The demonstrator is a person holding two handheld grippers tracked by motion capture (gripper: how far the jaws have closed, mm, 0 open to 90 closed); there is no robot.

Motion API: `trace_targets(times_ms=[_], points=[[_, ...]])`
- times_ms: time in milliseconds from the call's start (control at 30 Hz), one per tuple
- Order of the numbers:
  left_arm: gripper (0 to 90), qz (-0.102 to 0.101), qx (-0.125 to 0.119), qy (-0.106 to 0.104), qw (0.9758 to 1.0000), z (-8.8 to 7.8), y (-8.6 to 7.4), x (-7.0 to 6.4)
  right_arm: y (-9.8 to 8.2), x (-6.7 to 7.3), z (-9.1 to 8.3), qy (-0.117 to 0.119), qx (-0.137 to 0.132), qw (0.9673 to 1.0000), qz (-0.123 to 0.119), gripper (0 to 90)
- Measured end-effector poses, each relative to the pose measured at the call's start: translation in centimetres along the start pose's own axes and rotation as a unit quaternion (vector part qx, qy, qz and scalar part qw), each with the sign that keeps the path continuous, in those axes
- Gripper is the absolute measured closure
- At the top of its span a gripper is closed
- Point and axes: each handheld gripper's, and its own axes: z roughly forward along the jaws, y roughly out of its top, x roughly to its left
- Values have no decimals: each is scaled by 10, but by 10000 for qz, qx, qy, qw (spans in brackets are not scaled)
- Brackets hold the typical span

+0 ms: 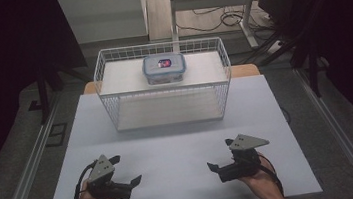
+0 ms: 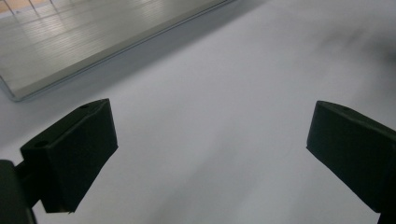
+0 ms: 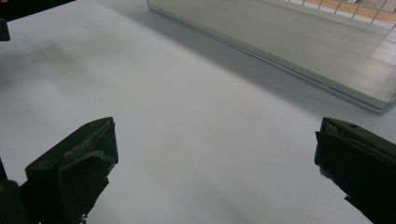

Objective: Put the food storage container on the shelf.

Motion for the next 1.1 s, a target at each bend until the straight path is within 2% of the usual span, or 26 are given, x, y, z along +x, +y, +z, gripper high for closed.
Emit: trace_targets(times_ms=[267,400,533,700,867,1000,1100], points=[[15,-107,10,116,9999,-7,-10,5,-10,-2,-8,-152,37,9999,1,0],[15,-99,11,213,9997,-12,-15,6,-14,-2,-12,-205,50,9998,-1,0],[13,-30,118,332,9994,-17,-21,7,-19,-4,-17,-290,68,9996,-15,0],[9,-88,301,403,9987,-19,-31,10,-29,-6,-21,-388,144,9991,23,0],[9,-184,415,530,9976,-21,-39,13,-39,-8,-22,-445,300,9986,23,0],[10,-301,523,525,9968,-19,-43,18,-48,-9,-20,-564,507,9971,-31,0],[9,-350,611,491,9963,-16,-44,19,-52,-11,-17,-617,674,9958,22,0]])
